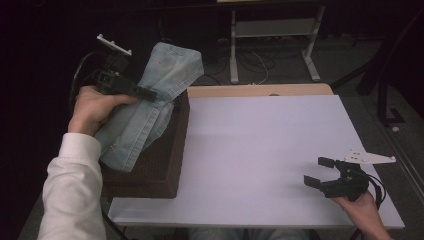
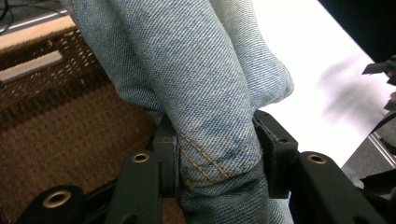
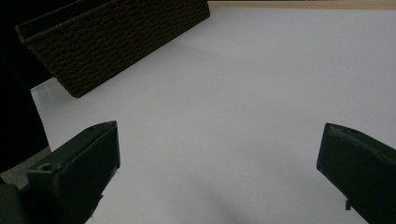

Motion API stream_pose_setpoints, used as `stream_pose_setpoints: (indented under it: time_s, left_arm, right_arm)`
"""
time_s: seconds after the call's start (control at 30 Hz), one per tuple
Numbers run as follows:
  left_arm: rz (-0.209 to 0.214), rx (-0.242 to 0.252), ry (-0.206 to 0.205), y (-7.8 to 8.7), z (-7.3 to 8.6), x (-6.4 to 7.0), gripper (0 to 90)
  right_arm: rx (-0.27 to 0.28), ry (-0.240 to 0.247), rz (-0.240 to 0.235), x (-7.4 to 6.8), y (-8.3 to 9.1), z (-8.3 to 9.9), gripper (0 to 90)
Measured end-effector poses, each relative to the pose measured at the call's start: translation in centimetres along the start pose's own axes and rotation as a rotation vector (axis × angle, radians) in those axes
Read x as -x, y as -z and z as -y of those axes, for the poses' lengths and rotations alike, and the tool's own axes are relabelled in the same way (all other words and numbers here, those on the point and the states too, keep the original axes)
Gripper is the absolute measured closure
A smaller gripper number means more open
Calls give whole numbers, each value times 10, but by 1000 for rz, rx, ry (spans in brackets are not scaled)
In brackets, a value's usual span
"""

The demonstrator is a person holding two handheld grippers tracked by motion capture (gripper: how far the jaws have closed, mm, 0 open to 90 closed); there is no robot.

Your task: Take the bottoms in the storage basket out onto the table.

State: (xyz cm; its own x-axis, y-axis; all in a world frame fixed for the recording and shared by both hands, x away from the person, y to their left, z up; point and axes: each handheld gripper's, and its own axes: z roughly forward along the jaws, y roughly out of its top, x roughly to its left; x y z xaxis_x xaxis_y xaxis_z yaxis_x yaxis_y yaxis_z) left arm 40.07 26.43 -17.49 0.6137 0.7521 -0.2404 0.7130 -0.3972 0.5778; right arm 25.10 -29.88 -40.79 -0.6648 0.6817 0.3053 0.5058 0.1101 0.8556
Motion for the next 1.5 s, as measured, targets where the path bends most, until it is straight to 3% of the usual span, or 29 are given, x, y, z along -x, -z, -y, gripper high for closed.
stream_pose_setpoints:
  time_s: [0.17, 0.57, 1.5]
  left_arm:
    - [28, 27, -16, -1, -10, 10, 576]
    - [73, 41, -54, -9, -29, 29, 576]
    - [164, 48, -113, -57, -62, 60, 573]
  right_arm:
    - [0, 0, -1, 0, 0, 0, 0]
    - [4, -2, -1, 0, 1, 0, 0]
    - [8, 5, -3, -1, 3, 0, 0]
